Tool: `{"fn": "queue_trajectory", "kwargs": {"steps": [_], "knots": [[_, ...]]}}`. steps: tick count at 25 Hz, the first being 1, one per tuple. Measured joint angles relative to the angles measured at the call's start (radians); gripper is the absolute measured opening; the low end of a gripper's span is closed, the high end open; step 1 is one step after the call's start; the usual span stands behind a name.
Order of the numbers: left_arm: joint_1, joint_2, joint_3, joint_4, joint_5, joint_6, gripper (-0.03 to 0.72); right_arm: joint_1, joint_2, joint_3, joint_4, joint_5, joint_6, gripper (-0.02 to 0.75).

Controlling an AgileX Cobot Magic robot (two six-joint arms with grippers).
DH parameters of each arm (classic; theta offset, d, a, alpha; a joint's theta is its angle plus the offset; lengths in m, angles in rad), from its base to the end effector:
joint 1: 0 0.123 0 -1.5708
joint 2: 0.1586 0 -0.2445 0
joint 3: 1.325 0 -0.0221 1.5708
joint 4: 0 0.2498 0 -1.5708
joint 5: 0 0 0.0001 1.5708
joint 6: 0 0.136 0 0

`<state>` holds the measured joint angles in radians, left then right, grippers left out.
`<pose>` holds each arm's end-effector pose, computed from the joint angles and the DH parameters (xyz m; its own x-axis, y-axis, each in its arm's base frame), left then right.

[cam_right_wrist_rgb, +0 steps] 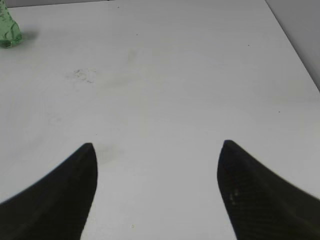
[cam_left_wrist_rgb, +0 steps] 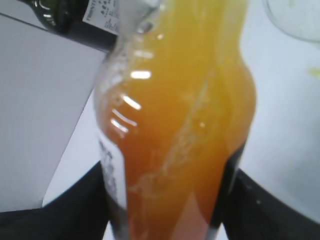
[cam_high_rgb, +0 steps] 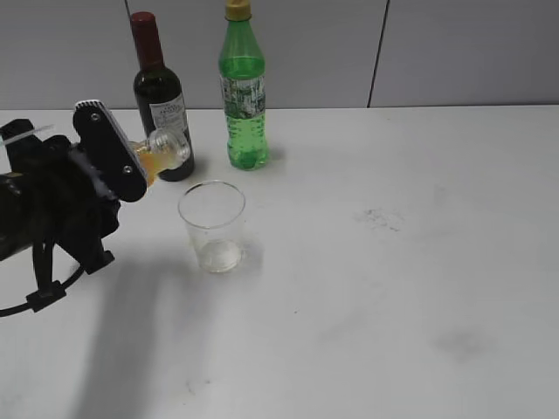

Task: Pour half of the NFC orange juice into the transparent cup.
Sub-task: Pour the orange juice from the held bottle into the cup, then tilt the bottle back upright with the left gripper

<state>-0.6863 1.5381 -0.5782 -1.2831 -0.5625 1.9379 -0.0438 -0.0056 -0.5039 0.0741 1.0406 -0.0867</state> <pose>0.2745 -0.1350 0.1134 -0.2222 0.9007 -0.3733 0.5045 0.4338 0.7465 0.0755 0.0054 0.2607 -0.4268 -0.0304 -0.9038 -0.0350 0.9992 -0.0171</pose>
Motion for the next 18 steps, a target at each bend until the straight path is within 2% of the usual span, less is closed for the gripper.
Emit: {"fn": "queue_trajectory", "kwargs": {"steps": [6,11,15,18], "knots": [[-0.004,0.000,0.000,-0.117,-0.055,0.139,0.485,0.000,0.000,0.000,0.000,0.000,0.001,0.571],[-0.004,0.000,-0.008,-0.168,-0.064,0.215,0.485,0.000,0.000,0.000,0.000,0.000,0.002,0.571],[-0.004,0.002,-0.061,-0.211,-0.064,0.234,0.485,0.000,0.000,0.000,0.000,0.000,0.003,0.571],[-0.004,0.027,-0.113,-0.238,-0.072,0.315,0.485,0.000,0.000,0.000,0.001,0.000,0.003,0.571]]}}
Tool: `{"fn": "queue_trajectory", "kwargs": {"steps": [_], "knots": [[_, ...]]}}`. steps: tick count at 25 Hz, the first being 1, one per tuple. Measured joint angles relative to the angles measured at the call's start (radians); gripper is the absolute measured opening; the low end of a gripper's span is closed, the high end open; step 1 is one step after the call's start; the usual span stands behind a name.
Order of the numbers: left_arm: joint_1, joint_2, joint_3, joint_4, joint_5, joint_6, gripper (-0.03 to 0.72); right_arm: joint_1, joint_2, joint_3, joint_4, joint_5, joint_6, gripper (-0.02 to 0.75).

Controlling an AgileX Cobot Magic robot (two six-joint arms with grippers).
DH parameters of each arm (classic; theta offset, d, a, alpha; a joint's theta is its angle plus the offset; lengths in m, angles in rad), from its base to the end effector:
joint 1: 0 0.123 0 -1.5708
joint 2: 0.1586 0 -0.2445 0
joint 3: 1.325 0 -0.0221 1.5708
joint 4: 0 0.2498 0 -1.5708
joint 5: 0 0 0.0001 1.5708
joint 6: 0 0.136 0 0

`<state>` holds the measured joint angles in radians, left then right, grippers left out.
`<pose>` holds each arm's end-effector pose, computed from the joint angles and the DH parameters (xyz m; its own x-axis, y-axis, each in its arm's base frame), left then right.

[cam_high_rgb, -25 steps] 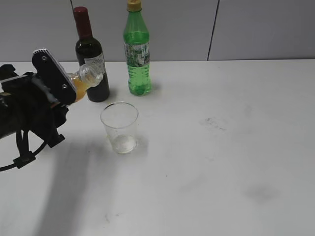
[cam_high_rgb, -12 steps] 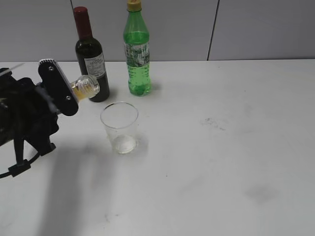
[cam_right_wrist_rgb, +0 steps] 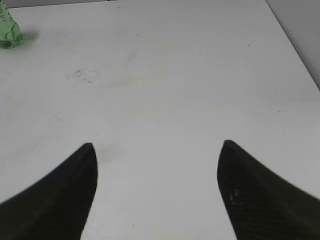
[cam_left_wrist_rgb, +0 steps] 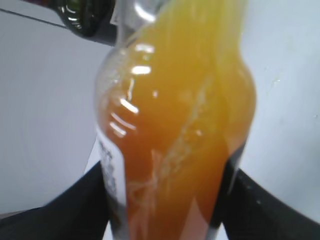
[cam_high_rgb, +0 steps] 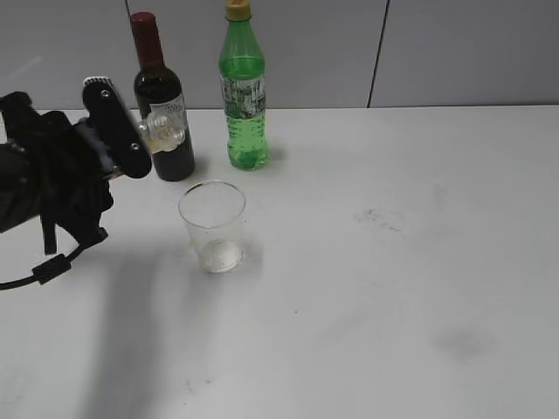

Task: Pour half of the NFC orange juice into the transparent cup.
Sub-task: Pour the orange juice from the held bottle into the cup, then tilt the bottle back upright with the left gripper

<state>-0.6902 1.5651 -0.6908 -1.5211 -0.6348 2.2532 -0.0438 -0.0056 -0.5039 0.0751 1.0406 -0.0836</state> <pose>0.2898 -0.1349 0.1285 -0.2657 0.9271 -0.2644 0.4879 0.3659 0.7925 0.0755 0.0055 0.2607 -0.4268 -0.0268 -0.9039 -0.0342 0.9993 -0.0135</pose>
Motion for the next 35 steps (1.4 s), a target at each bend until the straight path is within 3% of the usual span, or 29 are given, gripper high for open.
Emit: {"fn": "queue_trajectory", "kwargs": {"steps": [9,35], "knots": [[-0.012,0.073,-0.035,-0.031,-0.042,0.128,0.485,0.000,0.000,0.000,0.000,0.000,0.000,0.571],[-0.036,0.108,-0.035,0.000,-0.135,0.233,0.485,0.000,0.000,0.000,0.000,0.000,0.001,0.571]]}}
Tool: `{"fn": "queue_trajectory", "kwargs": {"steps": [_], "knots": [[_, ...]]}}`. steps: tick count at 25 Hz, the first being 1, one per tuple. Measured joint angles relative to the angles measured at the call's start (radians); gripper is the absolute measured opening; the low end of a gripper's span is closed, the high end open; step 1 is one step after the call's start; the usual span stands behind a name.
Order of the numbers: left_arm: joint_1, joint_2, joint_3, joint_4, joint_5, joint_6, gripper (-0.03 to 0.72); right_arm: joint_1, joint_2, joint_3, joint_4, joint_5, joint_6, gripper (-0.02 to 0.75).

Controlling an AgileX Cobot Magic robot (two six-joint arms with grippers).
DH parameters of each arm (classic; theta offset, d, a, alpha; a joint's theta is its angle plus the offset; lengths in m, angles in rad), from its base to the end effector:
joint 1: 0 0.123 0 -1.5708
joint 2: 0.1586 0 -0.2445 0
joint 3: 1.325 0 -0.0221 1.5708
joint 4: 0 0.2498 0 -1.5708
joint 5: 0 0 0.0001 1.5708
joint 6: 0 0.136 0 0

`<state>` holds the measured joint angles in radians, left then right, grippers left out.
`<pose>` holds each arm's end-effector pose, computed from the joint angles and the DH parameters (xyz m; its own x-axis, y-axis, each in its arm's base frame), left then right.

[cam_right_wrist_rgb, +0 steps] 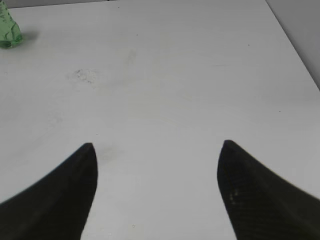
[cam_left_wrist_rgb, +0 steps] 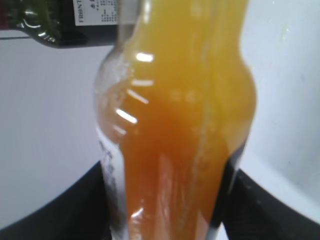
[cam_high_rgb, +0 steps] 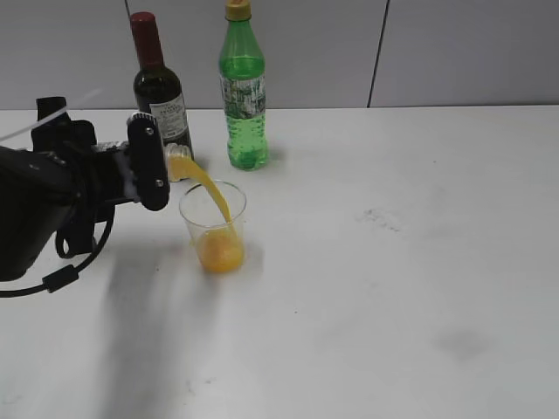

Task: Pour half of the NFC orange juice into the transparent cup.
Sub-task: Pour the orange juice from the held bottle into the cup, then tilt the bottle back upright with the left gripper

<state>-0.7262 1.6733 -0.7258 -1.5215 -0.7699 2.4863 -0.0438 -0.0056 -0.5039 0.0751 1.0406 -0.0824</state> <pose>0.2946 -0.1352 0.1132 -0.2007 0.9788 0.0397 0.5185 0.0718 0.8521 0.0755 0.0055 0.2607 -0.4269 -0.0256 -0.9040 -0.0337 0.9994 -0.0124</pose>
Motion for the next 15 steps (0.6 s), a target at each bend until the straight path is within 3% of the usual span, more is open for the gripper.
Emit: {"fn": "queue_trajectory", "kwargs": {"steps": [15], "knots": [[0.000,0.000,0.000,0.035,0.027,0.000,0.485,0.000,0.000,0.000,0.000,0.000,0.001,0.571]]}}
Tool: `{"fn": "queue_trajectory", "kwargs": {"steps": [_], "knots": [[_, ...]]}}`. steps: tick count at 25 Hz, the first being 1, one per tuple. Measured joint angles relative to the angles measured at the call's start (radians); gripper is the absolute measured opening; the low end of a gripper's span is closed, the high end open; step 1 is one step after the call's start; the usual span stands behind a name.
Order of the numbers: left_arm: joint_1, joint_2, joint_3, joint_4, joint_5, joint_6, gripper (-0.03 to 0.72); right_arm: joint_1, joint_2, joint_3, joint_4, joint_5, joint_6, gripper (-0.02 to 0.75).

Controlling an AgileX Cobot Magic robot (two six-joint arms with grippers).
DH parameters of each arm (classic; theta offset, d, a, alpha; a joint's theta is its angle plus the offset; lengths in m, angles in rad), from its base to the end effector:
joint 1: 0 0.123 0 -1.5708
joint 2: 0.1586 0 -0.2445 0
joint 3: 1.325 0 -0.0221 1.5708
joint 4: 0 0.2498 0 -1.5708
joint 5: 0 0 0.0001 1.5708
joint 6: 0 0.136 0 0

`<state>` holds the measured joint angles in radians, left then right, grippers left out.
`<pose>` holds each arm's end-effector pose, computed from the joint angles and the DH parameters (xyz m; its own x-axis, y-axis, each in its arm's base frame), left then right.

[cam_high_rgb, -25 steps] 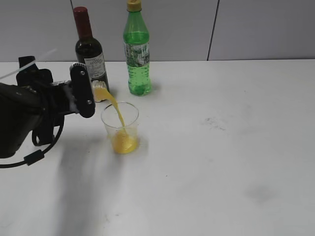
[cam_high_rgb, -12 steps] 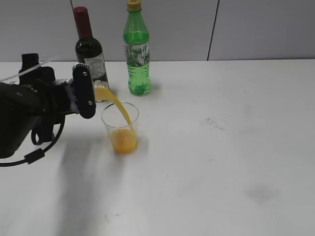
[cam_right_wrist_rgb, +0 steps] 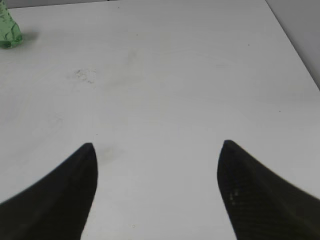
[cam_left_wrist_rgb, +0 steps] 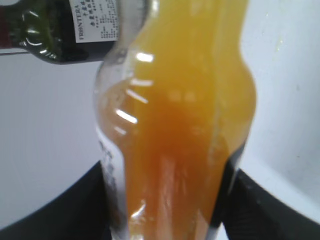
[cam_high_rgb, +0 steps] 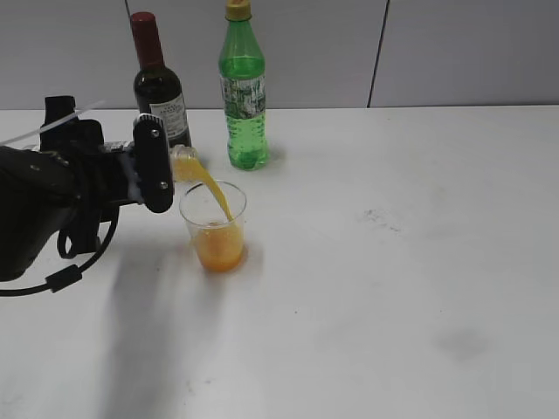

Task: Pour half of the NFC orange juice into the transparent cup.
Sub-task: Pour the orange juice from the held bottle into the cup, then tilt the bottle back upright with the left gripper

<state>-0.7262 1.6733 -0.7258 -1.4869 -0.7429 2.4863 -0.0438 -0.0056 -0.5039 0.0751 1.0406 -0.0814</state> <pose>0.2956 -0.1400 0.1133 -0.1577 0.9866 0.0424 0.5210 0.0466 0.8523 0.0755 0.0055 0.2607 -0.4269 -0.0246 -0.9040 -0.0333 0.9994 -0.0115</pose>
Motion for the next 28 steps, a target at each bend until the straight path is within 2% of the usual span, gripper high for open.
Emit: {"fn": "queue_trajectory", "kwargs": {"steps": [28], "knots": [[0.000,0.000,0.000,0.007,-0.003,0.000,0.485,0.000,0.000,0.000,0.000,0.000,0.000,0.571]]}}
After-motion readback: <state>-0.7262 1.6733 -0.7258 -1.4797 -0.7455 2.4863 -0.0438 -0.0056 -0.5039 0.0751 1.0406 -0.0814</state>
